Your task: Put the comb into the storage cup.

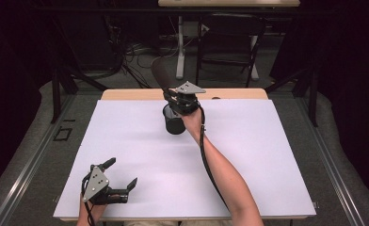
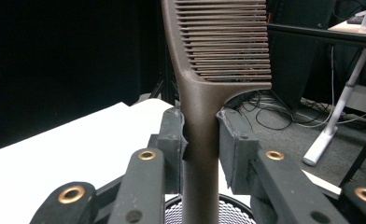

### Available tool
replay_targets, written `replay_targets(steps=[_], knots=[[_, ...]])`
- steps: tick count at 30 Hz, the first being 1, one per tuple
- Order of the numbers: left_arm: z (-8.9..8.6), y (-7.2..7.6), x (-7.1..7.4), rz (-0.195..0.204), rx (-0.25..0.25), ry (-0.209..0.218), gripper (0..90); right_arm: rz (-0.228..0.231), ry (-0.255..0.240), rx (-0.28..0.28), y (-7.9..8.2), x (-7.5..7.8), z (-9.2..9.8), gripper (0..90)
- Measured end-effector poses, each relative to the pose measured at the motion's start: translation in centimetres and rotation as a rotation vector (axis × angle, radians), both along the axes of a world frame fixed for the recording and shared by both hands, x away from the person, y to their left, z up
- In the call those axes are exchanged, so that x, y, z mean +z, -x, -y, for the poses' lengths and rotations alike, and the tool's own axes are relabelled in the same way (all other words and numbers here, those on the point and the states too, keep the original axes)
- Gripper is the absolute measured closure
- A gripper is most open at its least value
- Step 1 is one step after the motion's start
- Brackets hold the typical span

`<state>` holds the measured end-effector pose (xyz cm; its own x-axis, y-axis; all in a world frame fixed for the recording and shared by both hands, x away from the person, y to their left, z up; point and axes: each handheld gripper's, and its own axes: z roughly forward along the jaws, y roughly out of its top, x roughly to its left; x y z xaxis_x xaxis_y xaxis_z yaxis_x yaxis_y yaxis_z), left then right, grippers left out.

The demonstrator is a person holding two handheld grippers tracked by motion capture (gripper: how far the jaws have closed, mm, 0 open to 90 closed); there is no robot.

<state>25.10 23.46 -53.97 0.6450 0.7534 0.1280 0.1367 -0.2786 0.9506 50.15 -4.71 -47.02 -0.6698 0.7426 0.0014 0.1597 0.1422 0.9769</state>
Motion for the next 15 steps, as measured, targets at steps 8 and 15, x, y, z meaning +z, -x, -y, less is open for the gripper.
replay_targets(steps=[8, 15], knots=[[0.01, 0.01, 0.0, 0.001, 0.0, 0.0, 0.6, -0.008, 0.014, 0.004, -0.08, -0.54, -0.08, 72.2], [0.0, 0.01, 0.01, 0.001, 0.001, 0.0, 0.7, -0.012, 0.023, 0.005, -0.12, -0.79, -0.14, 72.2]])
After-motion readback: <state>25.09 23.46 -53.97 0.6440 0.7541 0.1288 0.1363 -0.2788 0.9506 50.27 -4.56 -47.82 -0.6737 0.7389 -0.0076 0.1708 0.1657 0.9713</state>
